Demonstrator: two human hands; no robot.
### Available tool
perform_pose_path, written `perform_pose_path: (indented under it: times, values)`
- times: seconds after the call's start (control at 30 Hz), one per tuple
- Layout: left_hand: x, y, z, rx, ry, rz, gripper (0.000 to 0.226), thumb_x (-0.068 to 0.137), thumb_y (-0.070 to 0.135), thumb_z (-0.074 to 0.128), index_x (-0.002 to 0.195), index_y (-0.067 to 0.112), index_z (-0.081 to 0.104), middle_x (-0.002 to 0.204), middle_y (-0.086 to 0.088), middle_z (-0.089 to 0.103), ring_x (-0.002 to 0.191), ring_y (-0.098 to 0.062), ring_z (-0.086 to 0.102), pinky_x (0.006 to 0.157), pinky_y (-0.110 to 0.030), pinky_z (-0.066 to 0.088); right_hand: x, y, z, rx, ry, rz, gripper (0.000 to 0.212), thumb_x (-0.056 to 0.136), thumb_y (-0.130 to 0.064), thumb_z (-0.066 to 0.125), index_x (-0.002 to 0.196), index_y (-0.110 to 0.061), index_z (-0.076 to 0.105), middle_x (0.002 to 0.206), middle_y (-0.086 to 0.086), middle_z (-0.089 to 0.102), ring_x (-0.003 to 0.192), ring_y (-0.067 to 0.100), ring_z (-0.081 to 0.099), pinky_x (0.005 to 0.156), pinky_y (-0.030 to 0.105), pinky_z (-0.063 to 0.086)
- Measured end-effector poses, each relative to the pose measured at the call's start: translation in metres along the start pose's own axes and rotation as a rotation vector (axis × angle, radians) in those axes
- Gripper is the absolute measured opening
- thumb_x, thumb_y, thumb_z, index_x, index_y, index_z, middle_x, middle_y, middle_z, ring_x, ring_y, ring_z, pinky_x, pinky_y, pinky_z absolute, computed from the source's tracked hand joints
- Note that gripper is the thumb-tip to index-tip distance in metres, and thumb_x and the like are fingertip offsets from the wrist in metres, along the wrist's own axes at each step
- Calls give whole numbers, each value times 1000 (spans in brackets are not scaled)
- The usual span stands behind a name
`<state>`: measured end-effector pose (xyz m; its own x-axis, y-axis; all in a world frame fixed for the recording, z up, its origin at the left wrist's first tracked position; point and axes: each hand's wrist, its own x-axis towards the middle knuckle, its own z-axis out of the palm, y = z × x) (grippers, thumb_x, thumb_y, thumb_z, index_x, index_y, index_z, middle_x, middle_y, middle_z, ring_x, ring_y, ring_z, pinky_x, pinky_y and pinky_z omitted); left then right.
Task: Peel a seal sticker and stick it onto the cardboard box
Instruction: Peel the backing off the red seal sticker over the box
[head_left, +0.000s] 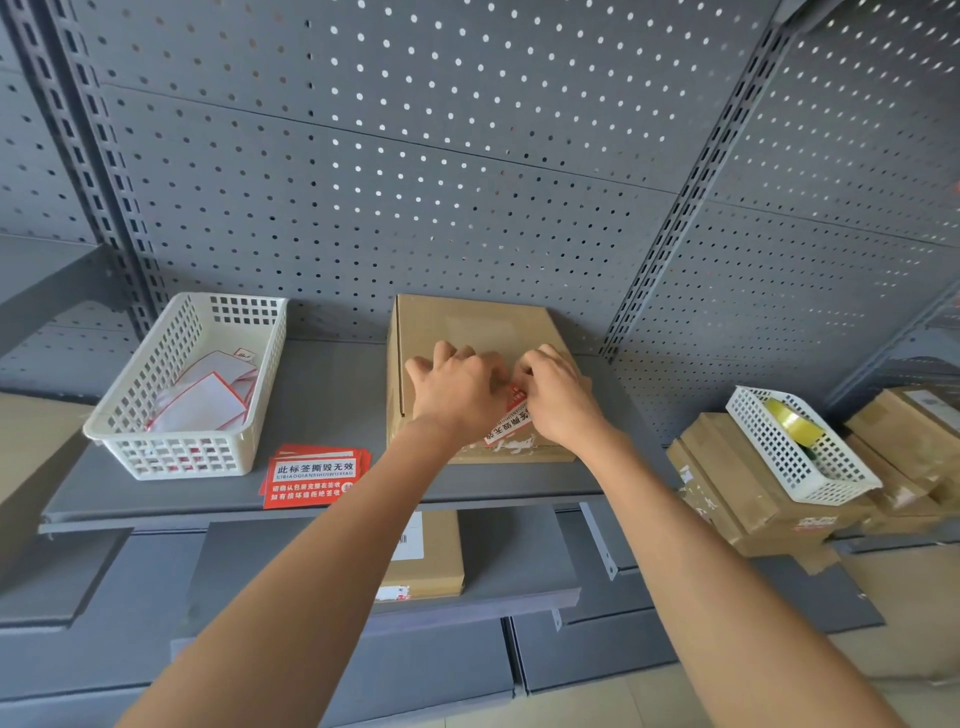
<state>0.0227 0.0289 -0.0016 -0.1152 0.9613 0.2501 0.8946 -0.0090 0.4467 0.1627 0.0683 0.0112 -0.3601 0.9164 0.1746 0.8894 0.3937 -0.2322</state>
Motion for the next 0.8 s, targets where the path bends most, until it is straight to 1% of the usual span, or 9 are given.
perform_pose_path:
  times: [0.1, 0.2, 0.27, 0.33, 0.4, 0.5, 0.57, 0.67, 0.8]
  values:
    - [2, 0, 0, -46, -12, -21, 15, 89, 42, 53, 95, 38, 66, 98, 6, 59, 109, -24, 41, 83, -43, 20, -1, 2, -1, 52, -5, -26, 24, 101, -10, 45, 85, -27, 53, 106, -7, 52, 112, 20, 51, 92, 45, 46]
    - [1, 2, -2, -76, -15, -39, 15, 90, 40, 51, 90, 40, 66, 98, 5, 54, 106, -24, 41, 85, -43, 21, -1, 7, -2, 230, 36, -39, 20, 98, -12, 53, 85, -25, 60, 99, -9, 58, 99, 18, 59, 85, 39, 48]
    - [2, 2, -3, -89, -14, -44, 19, 92, 39, 49, 88, 40, 68, 97, 5, 54, 104, -24, 41, 84, -42, 19, -3, 15, -5, 399, 78, -14, 11, 95, -15, 63, 96, -23, 69, 99, -8, 66, 91, 12, 64, 78, 24, 48]
    - [1, 1, -2, -85, -9, -40, 21, 93, 38, 48, 89, 40, 68, 98, 4, 55, 105, -25, 41, 83, -41, 19, -7, 23, -9, 466, 72, -2, 20, 92, -16, 70, 112, -16, 72, 105, -7, 69, 91, 7, 66, 74, 8, 46]
    - [0, 1, -1, -73, 2, -29, 21, 93, 39, 48, 91, 39, 69, 100, 4, 56, 104, -25, 41, 82, -41, 19, -11, 28, -10, 470, 51, 5, 21, 88, -13, 76, 109, -11, 75, 102, -4, 67, 88, 5, 65, 68, 4, 45]
    - [-1, 1, 1, -54, 22, -17, 21, 93, 38, 47, 92, 38, 67, 102, 4, 56, 104, -25, 41, 82, -40, 18, -12, 26, -7, 470, 48, 2, 7, 84, -7, 77, 87, -12, 78, 95, 2, 68, 84, 12, 66, 68, 14, 50]
    - [-1, 0, 1, -50, 26, -9, 20, 93, 38, 47, 92, 37, 67, 102, 4, 56, 104, -25, 41, 82, -40, 18, -10, 23, -6, 433, 52, -5, 13, 85, -6, 76, 79, -18, 75, 93, 1, 68, 83, 12, 65, 73, 22, 51]
    - [-2, -1, 2, -54, 28, -2, 17, 93, 40, 49, 94, 39, 66, 105, 5, 57, 107, -24, 41, 86, -42, 21, -9, 20, -4, 369, 33, -20, 20, 89, -7, 72, 76, -23, 69, 93, -3, 63, 80, 9, 59, 75, 21, 42]
    - [-3, -3, 0, -62, -3, 54, 18, 95, 45, 51, 106, 43, 64, 112, 5, 54, 112, -23, 42, 92, -42, 23, -9, 22, 3, 307, 30, -26, 26, 93, -8, 66, 74, -25, 61, 93, -9, 55, 90, 15, 53, 82, 28, 39]
